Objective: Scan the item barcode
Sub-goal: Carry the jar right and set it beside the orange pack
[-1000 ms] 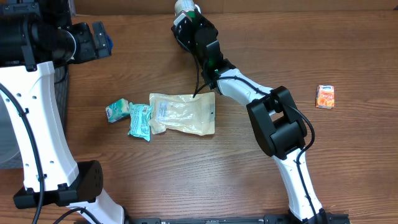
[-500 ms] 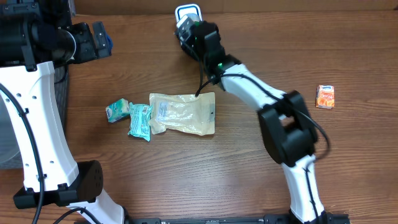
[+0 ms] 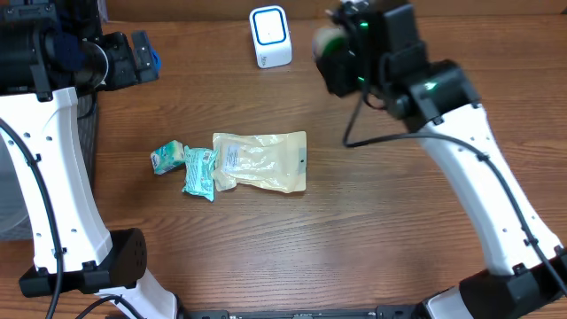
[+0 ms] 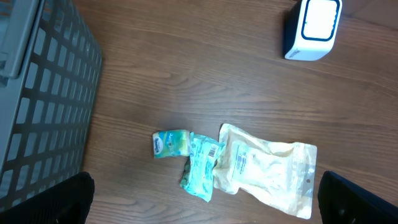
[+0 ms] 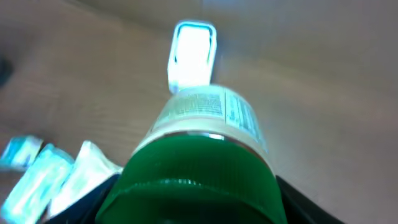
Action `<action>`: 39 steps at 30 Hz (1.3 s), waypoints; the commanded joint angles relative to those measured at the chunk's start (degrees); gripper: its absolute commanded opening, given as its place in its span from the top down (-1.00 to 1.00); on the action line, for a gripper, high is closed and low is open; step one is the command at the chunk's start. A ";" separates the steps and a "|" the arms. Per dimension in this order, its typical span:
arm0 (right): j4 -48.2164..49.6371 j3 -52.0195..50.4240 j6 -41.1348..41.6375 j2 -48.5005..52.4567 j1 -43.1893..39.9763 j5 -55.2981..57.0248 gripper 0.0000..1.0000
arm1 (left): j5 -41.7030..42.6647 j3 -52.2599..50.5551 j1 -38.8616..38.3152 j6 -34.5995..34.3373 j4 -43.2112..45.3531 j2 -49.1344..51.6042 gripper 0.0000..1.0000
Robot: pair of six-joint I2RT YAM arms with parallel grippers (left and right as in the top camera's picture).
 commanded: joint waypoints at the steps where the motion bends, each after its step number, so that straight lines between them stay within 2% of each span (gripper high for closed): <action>1: -5.46 -0.24 6.01 1.70 -4.48 -8.17 -0.20 | -0.37 0.55 -0.39 0.96 -0.09 0.20 -0.99; 5: -13.86 -0.52 6.78 3.34 -10.16 -8.26 -0.21 | -0.37 0.55 -0.37 0.94 -0.09 0.20 -0.99; 9: -16.35 -2.32 6.73 5.73 -15.30 -8.20 -0.21 | -0.37 0.55 -0.37 0.96 -0.09 0.20 -0.99; 14: -15.21 -6.62 6.97 9.01 -22.53 -7.34 -0.20 | -0.37 0.55 -0.37 0.96 -0.09 0.20 -0.99; 21: -7.17 -12.48 8.44 13.38 -29.90 -7.34 -0.21 | -0.37 0.55 -0.37 0.96 -0.09 0.20 -0.99; 35: -6.75 -12.52 8.46 16.31 -35.52 -4.33 -0.25 | -0.37 0.55 -0.37 0.96 -0.09 0.20 -0.99; 36: -6.84 -12.52 8.48 16.33 -35.58 -4.55 -0.27 | -0.37 0.55 -0.37 0.96 -0.09 0.20 -0.99; 39: -6.64 -12.50 8.46 16.33 -35.56 -7.91 -0.56 | -0.37 0.55 -0.37 0.96 -0.09 0.20 -0.99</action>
